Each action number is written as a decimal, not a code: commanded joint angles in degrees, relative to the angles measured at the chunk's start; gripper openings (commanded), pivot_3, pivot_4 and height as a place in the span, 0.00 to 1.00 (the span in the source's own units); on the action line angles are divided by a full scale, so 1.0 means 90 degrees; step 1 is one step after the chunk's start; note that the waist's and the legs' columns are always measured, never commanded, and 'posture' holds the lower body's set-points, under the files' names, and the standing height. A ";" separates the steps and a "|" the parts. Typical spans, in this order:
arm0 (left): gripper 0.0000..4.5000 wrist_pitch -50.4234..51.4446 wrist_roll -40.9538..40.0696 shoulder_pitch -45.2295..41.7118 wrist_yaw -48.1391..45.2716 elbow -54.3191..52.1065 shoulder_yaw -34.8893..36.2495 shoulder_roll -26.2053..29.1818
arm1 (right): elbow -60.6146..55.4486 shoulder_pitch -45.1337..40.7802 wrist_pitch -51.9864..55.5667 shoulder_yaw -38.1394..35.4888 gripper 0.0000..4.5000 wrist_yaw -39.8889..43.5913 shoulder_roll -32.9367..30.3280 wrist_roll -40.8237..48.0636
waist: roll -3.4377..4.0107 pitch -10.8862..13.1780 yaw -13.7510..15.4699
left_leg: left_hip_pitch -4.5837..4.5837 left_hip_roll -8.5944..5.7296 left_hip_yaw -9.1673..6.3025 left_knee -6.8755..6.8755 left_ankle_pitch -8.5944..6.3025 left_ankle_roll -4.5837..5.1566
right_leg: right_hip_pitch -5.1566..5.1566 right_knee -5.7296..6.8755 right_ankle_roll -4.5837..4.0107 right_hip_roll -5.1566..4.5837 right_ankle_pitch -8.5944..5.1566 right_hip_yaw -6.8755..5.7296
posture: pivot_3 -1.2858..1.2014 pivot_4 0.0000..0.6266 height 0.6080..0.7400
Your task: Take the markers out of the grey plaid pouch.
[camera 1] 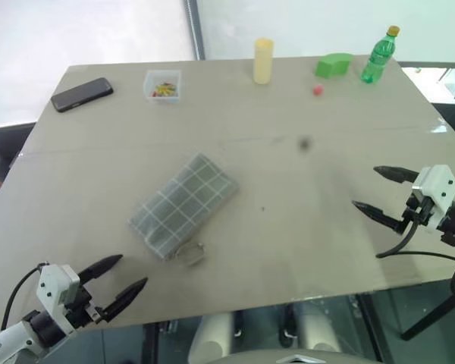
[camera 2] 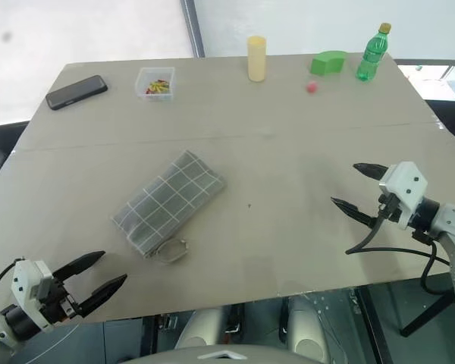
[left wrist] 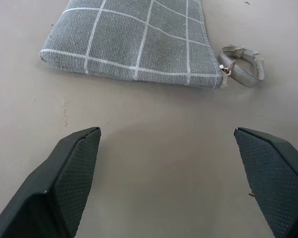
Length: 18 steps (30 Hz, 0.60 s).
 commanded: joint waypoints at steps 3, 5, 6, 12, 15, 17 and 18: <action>0.99 -0.0148 -0.0144 0.0176 -0.0063 -0.0009 0.0095 -0.0055 | -0.0252 -0.0260 0.0201 -0.0100 1.00 0.0117 -0.0159 0.0357 | 0.0002 0.0001 -0.0005 | 0.0006 0.0001 0.0002 0.0013 0.0000 0.0000 | 0.0007 0.0006 -0.0001 -0.0026 0.0001 -0.0023 | 0.52 0.24 1.00; 0.99 -0.0113 -0.0176 0.0155 -0.0006 -0.0031 0.0098 -0.0066 | -0.0335 -0.0337 0.0313 -0.0071 1.00 0.0093 -0.0128 0.0453 | 0.0002 0.0001 -0.0007 | 0.0007 0.0002 0.0003 0.0018 0.0000 0.0000 | 0.0006 0.0006 0.0000 -0.0044 0.0002 -0.0047 | 0.52 0.24 1.00; 0.99 -0.0100 -0.0179 0.0146 0.0012 -0.0041 0.0091 -0.0062 | -0.0387 -0.0358 0.0351 -0.0043 1.00 0.0077 -0.0111 0.0476 | 0.0001 0.0000 -0.0006 | 0.0006 0.0004 0.0002 0.0021 0.0000 0.0000 | 0.0007 0.0006 0.0000 -0.0046 0.0002 -0.0054 | 0.52 0.24 1.00; 0.99 0.0180 -0.0222 -0.0032 0.0411 -0.0477 0.0043 0.0007 | -0.0717 -0.0393 0.0380 0.0150 1.00 -0.0019 -0.0007 0.0478 | 0.0000 -0.0001 0.0011 | 0.0001 0.0005 -0.0005 0.0023 -0.0001 0.0001 | 0.0007 0.0010 -0.0005 -0.0047 0.0006 -0.0073 | 0.52 0.24 1.00; 0.99 0.0435 -0.0290 -0.0131 0.0682 -0.0741 0.0109 0.0061 | -0.0893 -0.0387 0.0387 0.0255 1.00 -0.0131 0.0010 0.0397 | 0.0000 -0.0001 0.0009 | 0.0000 0.0006 -0.0006 0.0022 0.0000 0.0001 | 0.0009 0.0010 -0.0004 -0.0043 0.0007 -0.0074 | 0.52 0.24 1.00; 0.99 0.0502 -0.0291 -0.0229 0.0797 -0.0766 0.0134 0.0074 | -0.0988 -0.0369 0.0373 0.0319 1.00 -0.0271 0.0012 0.0273 | 0.0001 -0.0001 0.0006 | 0.0002 0.0006 -0.0004 0.0023 0.0000 0.0000 | 0.0010 0.0011 -0.0004 -0.0042 0.0007 -0.0074 | 0.52 0.24 1.00; 0.99 0.0538 -0.0290 -0.0282 0.0853 -0.0768 0.0131 0.0076 | -0.1017 -0.0353 0.0390 0.0332 1.00 -0.0311 0.0032 0.0281 | 0.0001 -0.0002 0.0005 | 0.0004 0.0005 -0.0004 0.0023 0.0000 0.0001 | 0.0011 0.0011 -0.0003 -0.0041 0.0007 -0.0074 | 0.52 0.24 1.00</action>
